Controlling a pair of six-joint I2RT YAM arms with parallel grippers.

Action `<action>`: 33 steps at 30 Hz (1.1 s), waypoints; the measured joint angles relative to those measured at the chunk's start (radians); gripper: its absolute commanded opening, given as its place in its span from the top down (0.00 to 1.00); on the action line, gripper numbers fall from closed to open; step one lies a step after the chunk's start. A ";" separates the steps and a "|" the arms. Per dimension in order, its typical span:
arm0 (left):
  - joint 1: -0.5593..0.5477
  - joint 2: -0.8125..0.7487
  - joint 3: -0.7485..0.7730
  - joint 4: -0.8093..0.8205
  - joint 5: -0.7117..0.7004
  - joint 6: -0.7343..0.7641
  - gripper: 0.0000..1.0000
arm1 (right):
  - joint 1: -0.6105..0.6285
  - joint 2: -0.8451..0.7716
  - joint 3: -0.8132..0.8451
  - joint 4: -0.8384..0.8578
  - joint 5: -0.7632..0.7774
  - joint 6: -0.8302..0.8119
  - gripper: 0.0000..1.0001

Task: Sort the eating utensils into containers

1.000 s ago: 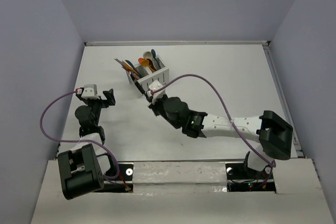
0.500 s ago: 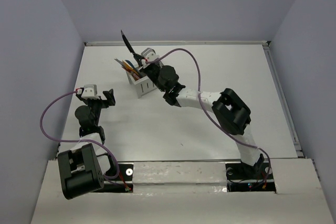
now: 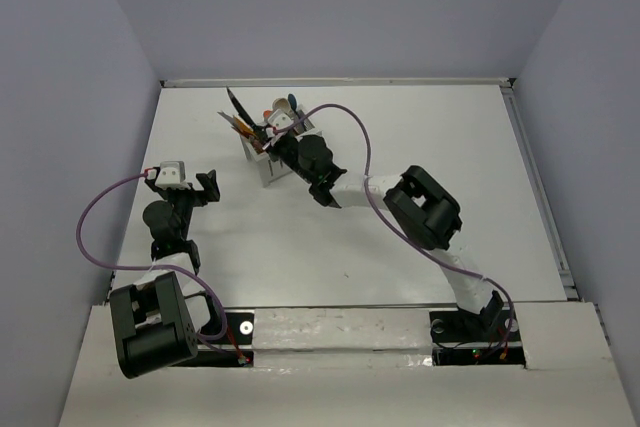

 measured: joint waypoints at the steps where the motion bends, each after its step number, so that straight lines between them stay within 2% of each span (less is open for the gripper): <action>1: 0.000 0.001 0.000 0.000 0.000 0.000 0.01 | -0.004 0.000 -0.005 0.000 -0.002 0.002 1.00; 4: 0.000 0.005 0.000 -0.002 0.000 0.000 0.01 | -0.014 0.006 -0.014 0.000 -0.010 0.005 0.97; 5: 0.000 0.005 0.000 -0.004 0.000 0.000 0.01 | -0.016 0.006 -0.017 -0.001 -0.011 0.005 0.85; 6: 0.000 0.005 0.000 -0.005 0.000 0.000 0.01 | -0.019 0.007 -0.021 -0.001 -0.012 0.004 0.80; 7: 0.000 0.005 0.000 -0.005 0.000 0.000 0.01 | -0.022 0.006 -0.024 0.000 -0.013 0.003 0.68; 13: 0.000 0.005 0.000 -0.006 0.000 0.000 0.01 | -0.025 0.005 -0.051 0.010 -0.029 -0.013 0.46; 18: 0.000 0.005 0.000 -0.005 0.000 0.000 0.01 | -0.025 -0.028 -0.115 0.027 -0.042 -0.029 0.42; 24: 0.000 0.005 0.000 -0.006 0.000 0.000 0.01 | -0.025 -0.153 -0.205 0.002 -0.041 -0.013 0.37; 28: 0.000 0.005 0.000 -0.006 0.000 0.000 0.01 | -0.029 -0.305 -0.192 -0.213 0.061 0.054 0.25; 33: 0.000 0.005 0.000 -0.005 0.000 0.000 0.01 | -0.077 -0.478 -0.180 -0.479 0.206 0.165 0.20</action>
